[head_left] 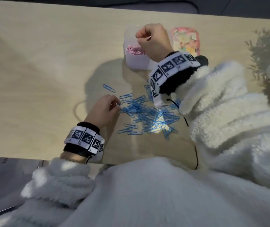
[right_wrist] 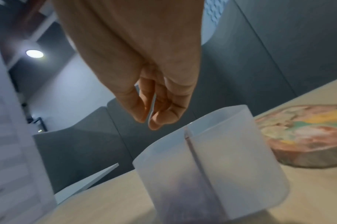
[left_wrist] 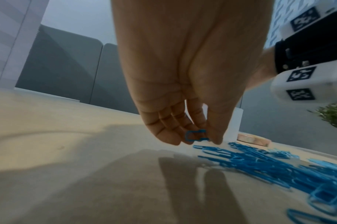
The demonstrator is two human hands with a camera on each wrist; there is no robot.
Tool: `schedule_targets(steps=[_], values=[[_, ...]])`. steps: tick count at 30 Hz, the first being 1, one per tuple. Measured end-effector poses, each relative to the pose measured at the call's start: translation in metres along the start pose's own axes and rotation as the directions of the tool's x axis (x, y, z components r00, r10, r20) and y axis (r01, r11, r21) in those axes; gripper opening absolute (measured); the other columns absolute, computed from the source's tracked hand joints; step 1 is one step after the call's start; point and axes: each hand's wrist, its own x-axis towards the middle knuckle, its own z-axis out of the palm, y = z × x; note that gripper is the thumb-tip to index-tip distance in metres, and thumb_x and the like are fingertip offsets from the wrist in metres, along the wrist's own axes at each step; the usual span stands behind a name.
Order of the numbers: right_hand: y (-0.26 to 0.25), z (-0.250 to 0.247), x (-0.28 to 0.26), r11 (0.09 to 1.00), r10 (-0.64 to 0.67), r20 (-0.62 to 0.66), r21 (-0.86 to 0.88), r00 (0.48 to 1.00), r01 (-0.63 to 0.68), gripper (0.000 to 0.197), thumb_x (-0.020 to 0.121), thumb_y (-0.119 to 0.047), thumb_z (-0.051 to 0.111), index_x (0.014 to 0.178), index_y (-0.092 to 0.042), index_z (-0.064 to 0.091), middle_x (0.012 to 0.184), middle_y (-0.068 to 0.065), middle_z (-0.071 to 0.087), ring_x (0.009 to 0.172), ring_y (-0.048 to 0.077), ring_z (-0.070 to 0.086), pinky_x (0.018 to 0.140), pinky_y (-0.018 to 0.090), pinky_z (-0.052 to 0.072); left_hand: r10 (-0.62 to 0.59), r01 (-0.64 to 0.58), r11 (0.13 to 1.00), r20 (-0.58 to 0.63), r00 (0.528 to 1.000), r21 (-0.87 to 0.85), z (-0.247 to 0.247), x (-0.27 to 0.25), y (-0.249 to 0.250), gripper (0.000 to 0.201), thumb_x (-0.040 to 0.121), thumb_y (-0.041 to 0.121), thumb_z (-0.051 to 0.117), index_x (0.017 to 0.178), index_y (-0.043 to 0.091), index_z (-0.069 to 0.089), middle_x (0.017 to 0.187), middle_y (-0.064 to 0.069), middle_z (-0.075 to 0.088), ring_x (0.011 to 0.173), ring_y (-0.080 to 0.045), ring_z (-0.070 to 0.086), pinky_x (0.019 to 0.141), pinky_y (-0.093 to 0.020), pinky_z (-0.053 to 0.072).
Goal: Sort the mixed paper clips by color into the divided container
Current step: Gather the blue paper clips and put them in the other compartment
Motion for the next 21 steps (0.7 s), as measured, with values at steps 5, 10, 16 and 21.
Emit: schedule_targets(steps=[5,10,16,21], values=[[0.053,0.021,-0.082,0.929,-0.014,0.422,-0.330,0.907,0.168,0.035,0.074,-0.022,0.072,0.105,-0.007,0.063,0.110,0.014,0.061,0.098,0.024,0.054,0.091,0.033,0.042,0.008,-0.009,1.000,0.022,1.000,0.022,0.011,0.009,0.009,0.021,0.078,0.015,0.068,0.095,0.005,0.060,0.097,-0.015,0.055,0.086,-0.025,0.054,0.079,-0.032,0.044],[0.096,0.029,-0.109,0.823,-0.007,0.432,-0.511,0.902,0.251,0.033,0.076,-0.027,0.070,0.103,-0.011,0.061,0.109,0.014,0.056,0.106,0.030,0.049,0.089,0.038,0.040,0.045,-0.047,0.998,0.069,0.997,0.040,0.016,0.016,0.015,0.022,0.077,0.012,0.068,0.095,0.004,0.061,0.094,-0.015,0.058,0.084,-0.024,0.053,0.079,-0.033,0.043],[0.109,-0.018,-0.089,0.952,0.085,0.236,-0.307,0.968,-0.009,0.014,0.079,-0.004,0.061,0.092,-0.002,0.068,0.080,0.010,0.061,0.075,0.016,0.053,0.070,0.021,0.035,-0.027,0.031,0.996,0.051,0.998,-0.086,0.007,0.017,0.001,0.028,0.069,0.003,0.076,0.093,0.003,0.062,0.084,-0.004,0.056,0.071,-0.016,0.051,0.058,-0.005,0.040],[0.123,-0.044,-0.085,0.967,0.204,0.258,-0.202,0.944,-0.154,0.016,0.084,-0.004,0.059,0.097,-0.001,0.069,0.080,0.009,0.064,0.046,-0.010,0.052,0.058,0.016,0.046,-0.023,0.022,1.000,-0.039,0.999,-0.013,-0.001,0.016,-0.002,0.039,0.067,0.012,0.079,0.101,0.006,0.062,0.103,-0.015,0.055,0.090,-0.025,0.053,0.086,-0.028,0.045]])
